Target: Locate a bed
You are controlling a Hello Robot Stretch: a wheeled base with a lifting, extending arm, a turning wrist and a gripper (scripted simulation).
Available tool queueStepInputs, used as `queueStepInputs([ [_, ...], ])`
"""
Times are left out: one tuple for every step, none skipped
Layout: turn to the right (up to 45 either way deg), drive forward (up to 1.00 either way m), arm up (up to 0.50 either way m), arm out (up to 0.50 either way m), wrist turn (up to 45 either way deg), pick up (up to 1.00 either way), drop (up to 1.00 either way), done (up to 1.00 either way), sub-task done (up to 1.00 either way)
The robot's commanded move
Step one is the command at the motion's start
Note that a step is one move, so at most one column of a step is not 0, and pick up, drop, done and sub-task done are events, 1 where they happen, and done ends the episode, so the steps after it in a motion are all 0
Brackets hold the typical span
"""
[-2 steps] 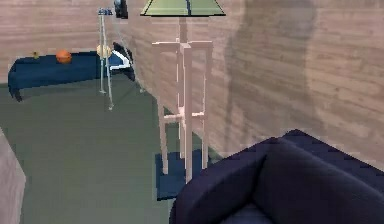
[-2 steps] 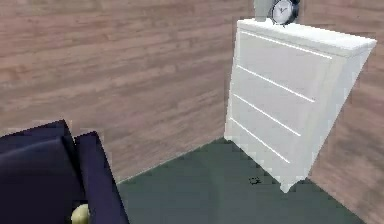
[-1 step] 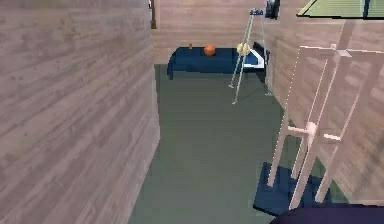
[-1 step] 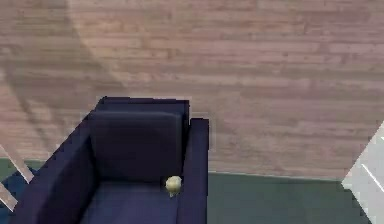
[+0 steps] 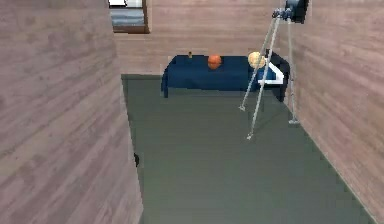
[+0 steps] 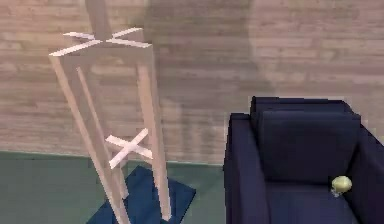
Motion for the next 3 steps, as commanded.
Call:
queueStepInputs([
  [0.0,1.00,0.00,0.00,0.0,0.00,0.00,0.00,0.00],
  [3.0,0.00,0.00,0.00,0.0,0.00,0.00,0.00,0.00],
  [0.0,0.20,0.00,0.00,0.0,0.00,0.00,0.00,0.00],
])
